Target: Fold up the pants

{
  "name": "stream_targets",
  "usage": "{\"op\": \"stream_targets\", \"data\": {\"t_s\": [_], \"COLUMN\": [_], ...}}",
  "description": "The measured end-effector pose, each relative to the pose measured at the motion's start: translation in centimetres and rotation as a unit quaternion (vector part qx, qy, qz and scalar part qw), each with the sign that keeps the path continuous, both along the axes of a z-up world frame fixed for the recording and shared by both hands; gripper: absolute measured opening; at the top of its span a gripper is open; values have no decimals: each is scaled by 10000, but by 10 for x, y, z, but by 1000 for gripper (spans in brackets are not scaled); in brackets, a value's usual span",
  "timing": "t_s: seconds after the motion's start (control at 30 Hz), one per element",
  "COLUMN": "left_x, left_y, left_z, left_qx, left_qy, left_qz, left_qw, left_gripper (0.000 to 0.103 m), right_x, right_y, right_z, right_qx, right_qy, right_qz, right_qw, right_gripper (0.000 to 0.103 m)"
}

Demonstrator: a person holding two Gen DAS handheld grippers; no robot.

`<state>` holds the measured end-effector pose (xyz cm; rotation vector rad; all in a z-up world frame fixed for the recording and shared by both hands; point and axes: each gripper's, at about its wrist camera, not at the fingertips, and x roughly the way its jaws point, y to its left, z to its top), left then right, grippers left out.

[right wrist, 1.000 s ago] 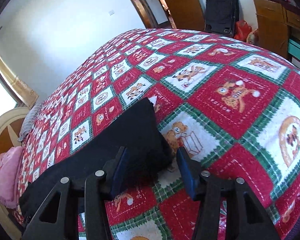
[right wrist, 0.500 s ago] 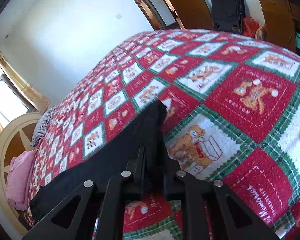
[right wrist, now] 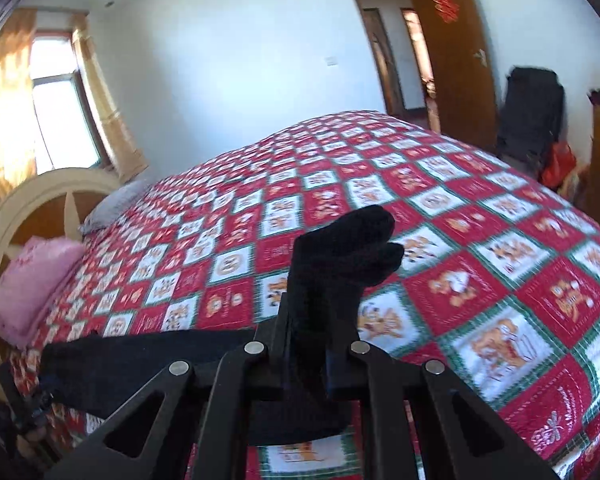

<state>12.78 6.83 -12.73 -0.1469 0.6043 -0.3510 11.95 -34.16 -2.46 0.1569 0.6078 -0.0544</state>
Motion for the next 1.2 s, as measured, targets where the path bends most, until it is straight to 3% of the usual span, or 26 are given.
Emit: {"op": "stream_targets", "data": {"t_s": [0.17, 0.33, 0.47, 0.57, 0.6, 0.63, 0.7, 0.8, 0.87, 0.93, 1.03, 1.2], "left_x": [8, 18, 23, 26, 26, 26, 27, 27, 27, 31, 40, 54], "left_y": [-22, -49, -70, -81, -85, -89, -103, -128, -148, -163, -189, -225], "left_z": [5, 5, 2, 1, 2, 2, 4, 8, 10, 11, 12, 9], "left_qx": [-344, -499, -474, -562, -582, -605, -623, -533, -409, -420, -425, -322], "left_qy": [77, 271, 419, 534, 553, 569, 593, 539, 520, 612, 789, 1009], "left_qz": [-517, -1007, -1237, -1404, -1459, -1528, -1675, -1962, -2109, -2252, -2391, -2395], "left_qw": [9980, 9933, 9903, 9870, 9860, 9848, 9821, 9776, 9753, 9715, 9669, 9651], "left_gripper": [103, 103, 103, 103, 103, 103, 103, 98, 94, 83, 79, 74], "right_x": [22, 43, 55, 53, 48, 40, 25, 12, 5, 3, 5, 0], "right_y": [67, 127, 149, 148, 147, 144, 133, 110, 82, 56, 30, 22], "right_z": [-20, -69, -111, -124, -121, -115, -101, -88, -82, -83, -92, -90], "right_qx": [-396, -742, -758, -561, -486, -384, -245, -196, 102, 487, 1045, 1090], "right_qy": [234, 661, 1087, 1383, 1404, 1330, 1164, 928, 727, 597, 548, 321], "right_qz": [675, 1274, 1573, 1844, 1986, 2143, 2305, 2046, 1684, 1296, 875, 772], "right_qw": [9967, 9869, 9786, 9714, 9687, 9669, 9658, 9742, 9830, 9886, 9892, 9905], "right_gripper": [12, 12, 12, 20, 30, 38, 44, 45, 45, 48, 50, 51]}}
